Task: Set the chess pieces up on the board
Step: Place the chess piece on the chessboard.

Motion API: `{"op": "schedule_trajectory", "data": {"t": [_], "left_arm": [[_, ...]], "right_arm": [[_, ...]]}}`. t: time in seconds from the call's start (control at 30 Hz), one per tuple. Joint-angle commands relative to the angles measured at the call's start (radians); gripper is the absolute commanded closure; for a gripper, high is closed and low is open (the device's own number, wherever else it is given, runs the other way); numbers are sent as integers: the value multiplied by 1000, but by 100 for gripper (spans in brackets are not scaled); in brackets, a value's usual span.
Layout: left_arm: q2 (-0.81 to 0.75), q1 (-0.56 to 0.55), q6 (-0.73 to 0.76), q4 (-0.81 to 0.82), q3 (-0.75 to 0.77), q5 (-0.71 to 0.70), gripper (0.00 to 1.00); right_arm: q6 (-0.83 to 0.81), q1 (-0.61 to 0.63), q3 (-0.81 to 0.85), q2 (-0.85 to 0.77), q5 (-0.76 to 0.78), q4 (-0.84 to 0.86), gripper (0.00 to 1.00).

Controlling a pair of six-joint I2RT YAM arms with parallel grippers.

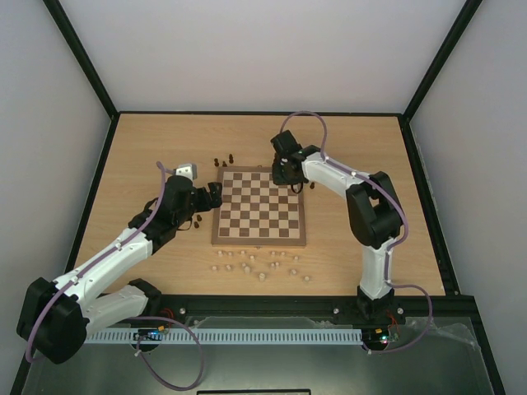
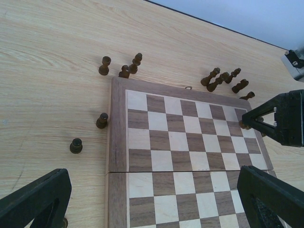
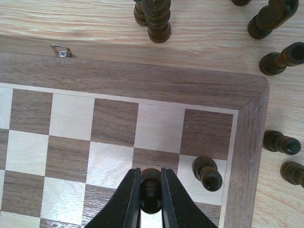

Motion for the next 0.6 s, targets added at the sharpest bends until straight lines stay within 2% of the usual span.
{"op": "schedule_trajectory", "data": {"t": [0.0,0.3,0.57], "left_arm": [[3,5,1,12,-14,-13,1],[7,5,1,12,-13,-16,1],[12,5,1,11,-13,-15,1]], "right_arm": [[-12,12,26,28,3,-60,94],[-13,13,31,59,10,-56,91],[-15,13,27,53,8,-57,79]]}}
